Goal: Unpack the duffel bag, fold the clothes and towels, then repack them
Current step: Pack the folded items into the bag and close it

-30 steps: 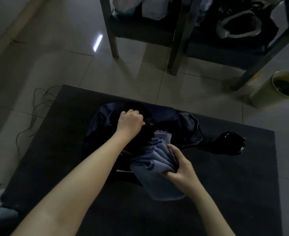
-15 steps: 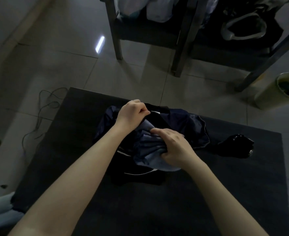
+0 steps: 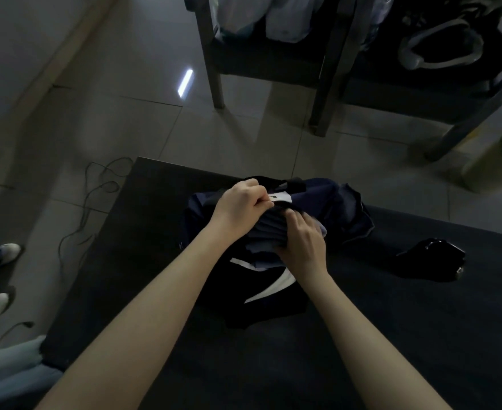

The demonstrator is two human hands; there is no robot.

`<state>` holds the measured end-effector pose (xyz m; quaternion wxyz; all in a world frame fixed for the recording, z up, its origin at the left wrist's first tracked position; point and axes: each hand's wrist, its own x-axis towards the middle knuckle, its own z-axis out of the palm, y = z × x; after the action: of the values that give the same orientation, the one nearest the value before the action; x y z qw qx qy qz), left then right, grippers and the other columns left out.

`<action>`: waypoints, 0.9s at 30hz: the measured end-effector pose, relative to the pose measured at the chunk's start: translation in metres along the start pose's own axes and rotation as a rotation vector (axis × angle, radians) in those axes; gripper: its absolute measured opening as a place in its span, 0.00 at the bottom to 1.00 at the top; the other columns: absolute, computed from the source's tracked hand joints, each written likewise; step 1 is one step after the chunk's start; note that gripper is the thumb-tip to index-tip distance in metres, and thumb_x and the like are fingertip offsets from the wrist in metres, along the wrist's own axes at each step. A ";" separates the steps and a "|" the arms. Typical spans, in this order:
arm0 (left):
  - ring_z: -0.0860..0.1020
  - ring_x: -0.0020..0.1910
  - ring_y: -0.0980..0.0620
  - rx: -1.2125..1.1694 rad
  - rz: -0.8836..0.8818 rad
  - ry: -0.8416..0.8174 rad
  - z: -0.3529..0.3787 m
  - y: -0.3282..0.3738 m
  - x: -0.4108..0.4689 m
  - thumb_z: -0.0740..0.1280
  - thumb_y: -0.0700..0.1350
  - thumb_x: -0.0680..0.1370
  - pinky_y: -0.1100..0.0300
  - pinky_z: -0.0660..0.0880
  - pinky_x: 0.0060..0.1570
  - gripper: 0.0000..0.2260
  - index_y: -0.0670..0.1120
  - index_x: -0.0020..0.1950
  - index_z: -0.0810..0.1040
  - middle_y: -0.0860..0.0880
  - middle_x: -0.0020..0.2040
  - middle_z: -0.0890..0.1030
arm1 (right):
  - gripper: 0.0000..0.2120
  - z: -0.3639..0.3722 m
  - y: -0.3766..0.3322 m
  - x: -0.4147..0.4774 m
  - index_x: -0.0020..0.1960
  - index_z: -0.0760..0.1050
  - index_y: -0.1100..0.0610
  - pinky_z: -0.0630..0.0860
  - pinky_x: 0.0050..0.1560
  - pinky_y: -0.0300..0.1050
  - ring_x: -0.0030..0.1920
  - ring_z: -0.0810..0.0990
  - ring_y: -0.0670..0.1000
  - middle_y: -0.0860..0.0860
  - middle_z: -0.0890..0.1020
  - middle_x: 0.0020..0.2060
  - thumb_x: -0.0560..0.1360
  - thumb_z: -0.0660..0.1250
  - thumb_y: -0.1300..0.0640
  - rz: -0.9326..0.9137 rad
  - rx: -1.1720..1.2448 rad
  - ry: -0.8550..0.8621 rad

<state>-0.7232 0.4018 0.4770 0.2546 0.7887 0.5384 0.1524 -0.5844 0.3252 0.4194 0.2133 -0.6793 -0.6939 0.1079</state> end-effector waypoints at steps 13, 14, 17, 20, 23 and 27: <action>0.53 0.74 0.42 0.591 0.074 -0.345 0.057 0.007 -0.017 0.64 0.57 0.76 0.47 0.52 0.71 0.34 0.57 0.77 0.50 0.45 0.75 0.51 | 0.20 -0.007 0.068 -0.041 0.69 0.66 0.58 0.68 0.63 0.50 0.66 0.69 0.57 0.55 0.69 0.66 0.79 0.60 0.52 0.896 0.549 -0.084; 0.49 0.74 0.41 0.603 0.104 -0.360 0.060 0.010 -0.015 0.64 0.58 0.76 0.45 0.49 0.72 0.34 0.58 0.77 0.50 0.45 0.76 0.48 | 0.19 -0.004 0.071 -0.040 0.69 0.67 0.57 0.70 0.64 0.51 0.65 0.70 0.57 0.55 0.71 0.66 0.80 0.57 0.54 0.988 0.708 -0.137; 0.42 0.76 0.40 0.665 0.244 -0.402 0.072 0.021 -0.009 0.63 0.58 0.75 0.43 0.41 0.72 0.36 0.57 0.78 0.47 0.48 0.78 0.41 | 0.16 0.005 0.079 -0.038 0.66 0.71 0.53 0.74 0.61 0.56 0.61 0.75 0.57 0.55 0.77 0.61 0.80 0.53 0.57 1.085 0.969 -0.150; 0.41 0.76 0.39 0.744 0.278 -0.440 0.083 0.026 -0.004 0.62 0.55 0.77 0.39 0.40 0.71 0.36 0.55 0.78 0.45 0.49 0.78 0.43 | 0.13 0.001 0.081 -0.036 0.58 0.76 0.54 0.77 0.56 0.52 0.55 0.79 0.56 0.56 0.80 0.54 0.80 0.54 0.59 1.102 1.148 -0.144; 0.48 0.76 0.42 0.735 0.250 -0.427 0.082 0.019 0.000 0.59 0.49 0.80 0.43 0.45 0.72 0.29 0.53 0.78 0.48 0.50 0.77 0.53 | 0.12 0.001 0.086 -0.035 0.53 0.77 0.57 0.78 0.47 0.45 0.49 0.81 0.53 0.56 0.83 0.48 0.79 0.55 0.64 1.069 1.198 -0.176; 0.58 0.74 0.46 0.704 0.218 -0.360 0.074 0.003 0.001 0.60 0.44 0.79 0.49 0.54 0.71 0.27 0.49 0.76 0.56 0.49 0.72 0.64 | 0.10 0.022 0.103 -0.026 0.59 0.76 0.58 0.77 0.48 0.44 0.50 0.80 0.52 0.54 0.81 0.51 0.78 0.62 0.59 0.999 0.873 -0.218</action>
<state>-0.6824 0.3839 0.4183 0.0418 0.8942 0.4178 -0.1555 -0.5022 0.3079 0.3507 0.3216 -0.7553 -0.2067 0.5323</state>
